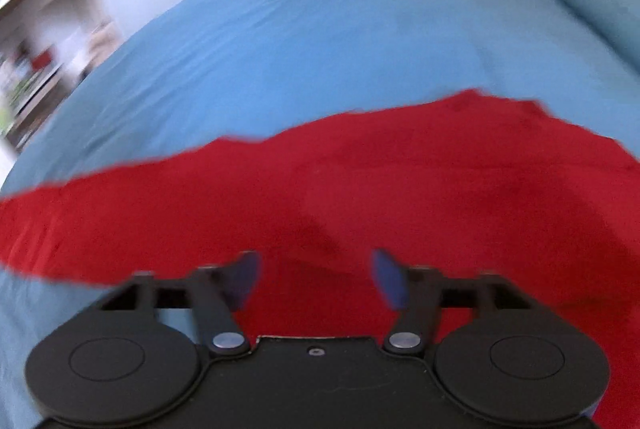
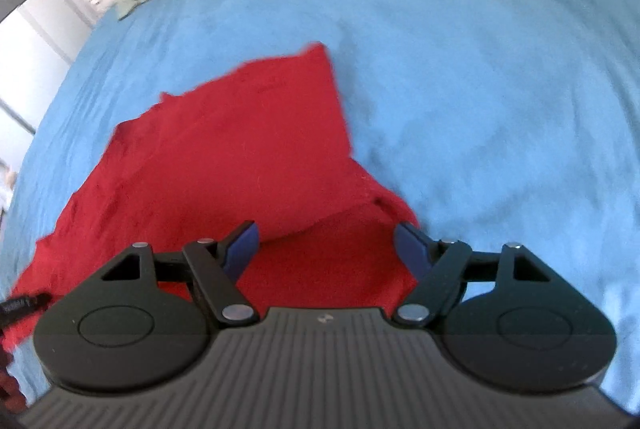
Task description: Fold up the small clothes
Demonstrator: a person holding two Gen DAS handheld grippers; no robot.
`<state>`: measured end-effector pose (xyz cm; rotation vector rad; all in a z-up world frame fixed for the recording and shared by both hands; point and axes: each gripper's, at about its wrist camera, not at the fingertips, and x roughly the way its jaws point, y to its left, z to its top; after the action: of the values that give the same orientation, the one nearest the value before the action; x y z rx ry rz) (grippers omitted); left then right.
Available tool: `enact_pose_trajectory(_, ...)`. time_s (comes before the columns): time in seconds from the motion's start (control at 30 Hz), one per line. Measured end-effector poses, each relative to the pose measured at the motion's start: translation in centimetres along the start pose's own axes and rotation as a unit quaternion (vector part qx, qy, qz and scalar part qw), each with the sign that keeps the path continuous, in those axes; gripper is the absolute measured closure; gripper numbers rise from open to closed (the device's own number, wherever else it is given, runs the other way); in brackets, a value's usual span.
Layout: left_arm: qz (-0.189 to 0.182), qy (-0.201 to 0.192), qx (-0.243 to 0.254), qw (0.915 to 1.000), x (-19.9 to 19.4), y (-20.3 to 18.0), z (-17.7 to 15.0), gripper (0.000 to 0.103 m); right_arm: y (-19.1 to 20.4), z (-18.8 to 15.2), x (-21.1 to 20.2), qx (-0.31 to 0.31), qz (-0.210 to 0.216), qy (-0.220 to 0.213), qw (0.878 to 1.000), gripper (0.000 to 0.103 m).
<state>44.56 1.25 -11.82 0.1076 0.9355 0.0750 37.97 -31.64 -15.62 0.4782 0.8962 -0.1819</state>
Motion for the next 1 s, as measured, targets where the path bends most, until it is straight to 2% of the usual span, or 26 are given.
enact_pose_trajectory(0.03,-0.011,-0.011,0.015,0.9998,-0.2,-1.0,0.1,0.017,0.8,0.0,-0.4,-0.012,0.000,-0.007,1.000,0.006)
enact_pose_trajectory(0.1,-0.018,-0.015,0.033,0.9992,0.3,-2.7,0.4,0.017,2.2,0.3,-0.7,-0.033,0.013,-0.017,0.999,0.006)
enact_pose_trajectory(0.27,-0.035,0.017,0.026,0.9989,4.0,-5.2,0.1,0.017,3.0,1.3,1.7,-0.045,0.011,-0.037,0.998,0.006)
enact_pose_trajectory(0.33,-0.034,0.029,0.025,0.9987,5.1,-5.6,-0.3,0.015,2.5,1.5,3.0,-0.038,0.001,-0.037,0.999,0.006)
enact_pose_trajectory(0.4,-0.036,0.019,0.021,0.9990,5.2,-5.4,-0.5,0.014,1.9,1.2,4.3,-0.037,-0.007,-0.023,0.999,0.006)
enact_pose_trajectory(0.5,-0.045,0.021,0.019,0.9986,5.0,-5.0,-0.2,0.014,1.6,0.8,4.3,-0.049,0.000,-0.025,0.998,0.006)
enact_pose_trajectory(0.67,-0.052,0.006,-0.008,0.9986,1.2,-2.8,0.5,0.013,2.9,1.3,1.7,-0.075,0.020,-0.033,0.996,0.006)
enact_pose_trajectory(0.77,-0.049,-0.005,-0.028,0.9984,-2.4,-0.8,0.6,0.007,4.4,1.4,-1.2,-0.087,0.018,-0.043,0.995,0.006)
enact_pose_trajectory(0.93,-0.030,-0.029,-0.071,0.9966,-8.5,4.6,0.2,0.000,7.9,0.7,-7.8,-0.130,0.026,-0.061,0.989,0.000)
enact_pose_trajectory(1.0,-0.028,-0.034,-0.094,0.9946,-10.1,7.4,-0.1,0.000,9.0,0.0,-10.2,-0.117,0.060,-0.059,0.990,0.000)
